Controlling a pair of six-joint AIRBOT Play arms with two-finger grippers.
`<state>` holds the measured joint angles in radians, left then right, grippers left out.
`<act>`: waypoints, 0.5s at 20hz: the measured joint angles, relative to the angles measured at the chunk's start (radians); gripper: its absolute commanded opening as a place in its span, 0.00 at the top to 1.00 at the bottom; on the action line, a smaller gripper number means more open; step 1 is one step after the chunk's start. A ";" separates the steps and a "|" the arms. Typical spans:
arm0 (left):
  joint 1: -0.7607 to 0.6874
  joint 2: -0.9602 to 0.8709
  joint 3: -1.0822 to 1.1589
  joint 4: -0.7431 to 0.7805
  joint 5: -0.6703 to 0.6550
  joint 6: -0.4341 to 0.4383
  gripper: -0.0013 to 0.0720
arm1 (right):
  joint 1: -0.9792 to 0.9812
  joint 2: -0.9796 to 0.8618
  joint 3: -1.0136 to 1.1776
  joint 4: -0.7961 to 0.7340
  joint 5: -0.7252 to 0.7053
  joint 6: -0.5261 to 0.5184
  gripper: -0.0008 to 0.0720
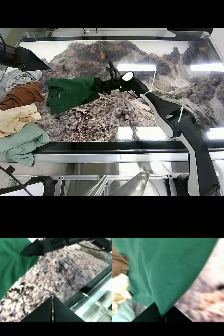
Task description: Fold the shirts.
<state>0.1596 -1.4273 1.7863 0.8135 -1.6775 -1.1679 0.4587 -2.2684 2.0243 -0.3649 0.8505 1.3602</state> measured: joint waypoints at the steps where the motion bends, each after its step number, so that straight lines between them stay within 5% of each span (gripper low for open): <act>1: 0.000 0.000 0.000 0.001 0.000 0.000 0.96 | -0.013 0.021 0.003 -0.010 -0.005 0.003 0.96; 5: 0.000 0.000 0.000 0.004 -0.014 0.001 0.96 | -0.161 0.153 0.009 -0.247 0.049 0.190 0.96; 10: 0.000 0.000 0.000 0.004 -0.022 0.000 0.96 | -0.471 0.365 -0.033 -0.662 0.331 0.371 0.96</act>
<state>0.1596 -1.4273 1.7859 0.8177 -1.6993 -1.1683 -0.0124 -1.9030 1.9911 -1.0271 1.1812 1.7313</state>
